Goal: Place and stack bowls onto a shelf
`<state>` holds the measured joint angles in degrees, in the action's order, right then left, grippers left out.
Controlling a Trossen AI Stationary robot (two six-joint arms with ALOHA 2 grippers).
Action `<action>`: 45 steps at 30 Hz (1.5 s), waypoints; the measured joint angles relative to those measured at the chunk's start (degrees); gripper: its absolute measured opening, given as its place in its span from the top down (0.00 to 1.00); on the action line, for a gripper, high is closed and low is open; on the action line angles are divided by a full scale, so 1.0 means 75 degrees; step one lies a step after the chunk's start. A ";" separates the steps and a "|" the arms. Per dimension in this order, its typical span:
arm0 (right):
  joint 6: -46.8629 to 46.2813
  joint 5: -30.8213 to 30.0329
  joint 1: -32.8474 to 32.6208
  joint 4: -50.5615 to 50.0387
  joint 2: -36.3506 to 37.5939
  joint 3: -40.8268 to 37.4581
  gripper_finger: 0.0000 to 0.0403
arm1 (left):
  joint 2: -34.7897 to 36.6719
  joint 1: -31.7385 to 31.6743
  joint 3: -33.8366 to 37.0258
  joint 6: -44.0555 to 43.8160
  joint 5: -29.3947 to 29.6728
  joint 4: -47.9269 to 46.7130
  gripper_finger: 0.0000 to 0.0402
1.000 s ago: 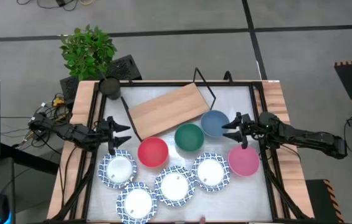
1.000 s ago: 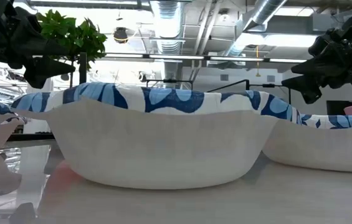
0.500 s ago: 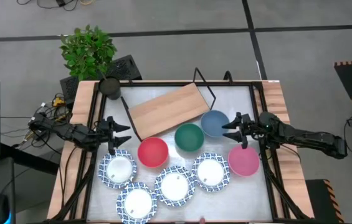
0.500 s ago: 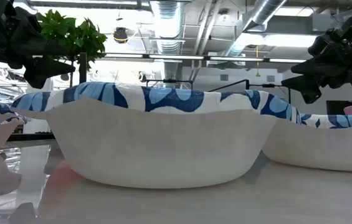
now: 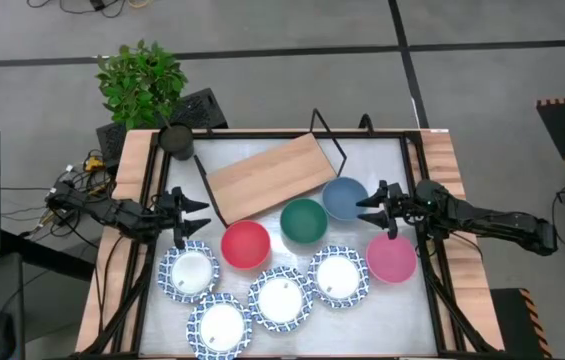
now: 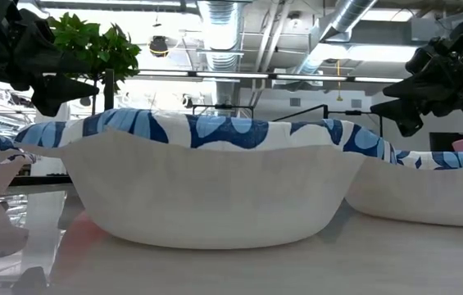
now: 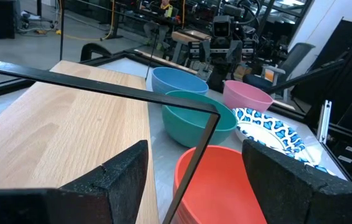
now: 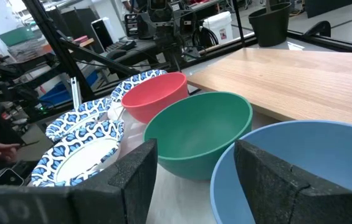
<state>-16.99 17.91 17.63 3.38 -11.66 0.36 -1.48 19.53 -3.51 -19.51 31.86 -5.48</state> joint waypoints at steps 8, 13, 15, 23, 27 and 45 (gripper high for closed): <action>0.0000 0.0000 0.0000 0.0003 0.0000 0.0000 0.41 | 0.0000 -0.0002 0.0000 0.0000 0.0000 0.0000 0.39; 0.0000 0.0000 0.0000 0.0002 0.0000 -0.0001 0.41 | -0.0002 0.0000 0.0000 0.0000 0.0000 0.0000 0.39; 0.0000 0.0000 0.0001 0.0001 0.0000 -0.0001 0.41 | -0.0002 0.0000 0.0000 0.0000 0.0000 0.0000 0.39; 0.0000 -0.0002 0.0001 0.0003 0.0000 -0.0002 0.41 | -0.0003 0.0000 0.0000 0.0000 0.0000 0.0000 0.39; 0.0005 -0.0005 0.0000 0.0003 0.0000 -0.0001 0.41 | 0.0000 -0.0001 0.0001 0.0000 0.0000 0.0000 0.39; -0.0184 -0.1199 0.0271 0.0426 0.0004 0.0000 0.41 | -0.0003 -0.0003 0.0026 -0.0171 0.0809 0.0297 0.39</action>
<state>-18.37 8.92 19.66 6.58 -11.63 0.36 -1.50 19.51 -3.31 -20.79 37.92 -3.25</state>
